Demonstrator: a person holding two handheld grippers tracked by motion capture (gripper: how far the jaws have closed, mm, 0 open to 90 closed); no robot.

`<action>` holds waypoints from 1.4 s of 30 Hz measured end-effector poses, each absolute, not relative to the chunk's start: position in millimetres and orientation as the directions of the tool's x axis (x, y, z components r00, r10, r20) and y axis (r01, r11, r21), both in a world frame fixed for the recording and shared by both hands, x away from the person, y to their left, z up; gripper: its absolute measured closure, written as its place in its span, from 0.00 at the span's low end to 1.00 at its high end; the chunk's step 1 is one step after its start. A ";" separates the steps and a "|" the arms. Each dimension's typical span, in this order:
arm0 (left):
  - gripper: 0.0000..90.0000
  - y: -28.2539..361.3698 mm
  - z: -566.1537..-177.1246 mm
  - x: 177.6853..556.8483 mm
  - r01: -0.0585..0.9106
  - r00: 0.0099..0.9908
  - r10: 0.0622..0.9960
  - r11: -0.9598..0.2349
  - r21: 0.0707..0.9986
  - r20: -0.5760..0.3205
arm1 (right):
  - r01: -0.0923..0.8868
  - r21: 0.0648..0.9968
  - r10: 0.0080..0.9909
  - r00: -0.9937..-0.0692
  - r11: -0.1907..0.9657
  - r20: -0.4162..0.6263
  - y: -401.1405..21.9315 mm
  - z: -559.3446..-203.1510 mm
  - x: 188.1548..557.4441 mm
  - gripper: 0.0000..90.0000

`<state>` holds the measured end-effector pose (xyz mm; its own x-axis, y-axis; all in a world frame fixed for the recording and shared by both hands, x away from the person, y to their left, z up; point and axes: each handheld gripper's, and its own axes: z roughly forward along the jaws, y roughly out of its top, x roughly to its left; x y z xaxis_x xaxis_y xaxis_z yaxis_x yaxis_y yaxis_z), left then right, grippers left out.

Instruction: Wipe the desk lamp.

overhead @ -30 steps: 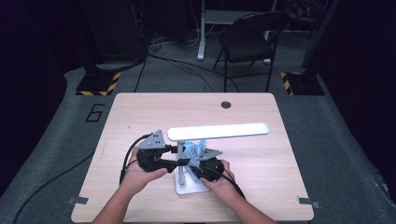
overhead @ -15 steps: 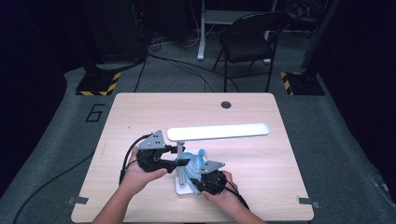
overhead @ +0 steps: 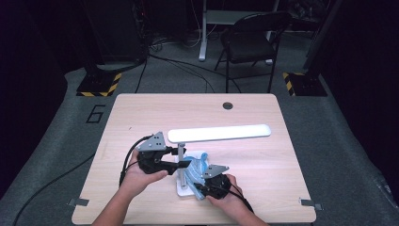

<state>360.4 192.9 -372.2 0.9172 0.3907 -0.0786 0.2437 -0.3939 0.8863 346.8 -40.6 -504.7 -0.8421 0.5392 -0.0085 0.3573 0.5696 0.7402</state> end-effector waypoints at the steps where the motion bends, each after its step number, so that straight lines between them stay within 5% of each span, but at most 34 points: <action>1: 0.57 193.0 -372.1 360.5 0.244 0.917 0.390 -0.396 0.885 -0.079 | 0.371 0.737 0.541 -0.841 0.566 0.008 -40.6 -504.4 347.1 0.74; 42: 0.57 194.8 -373.1 361.5 0.244 0.920 0.381 -0.385 0.890 -0.087 | 0.462 0.737 0.661 -0.750 0.494 0.026 -19.9 -503.0 432.3 0.74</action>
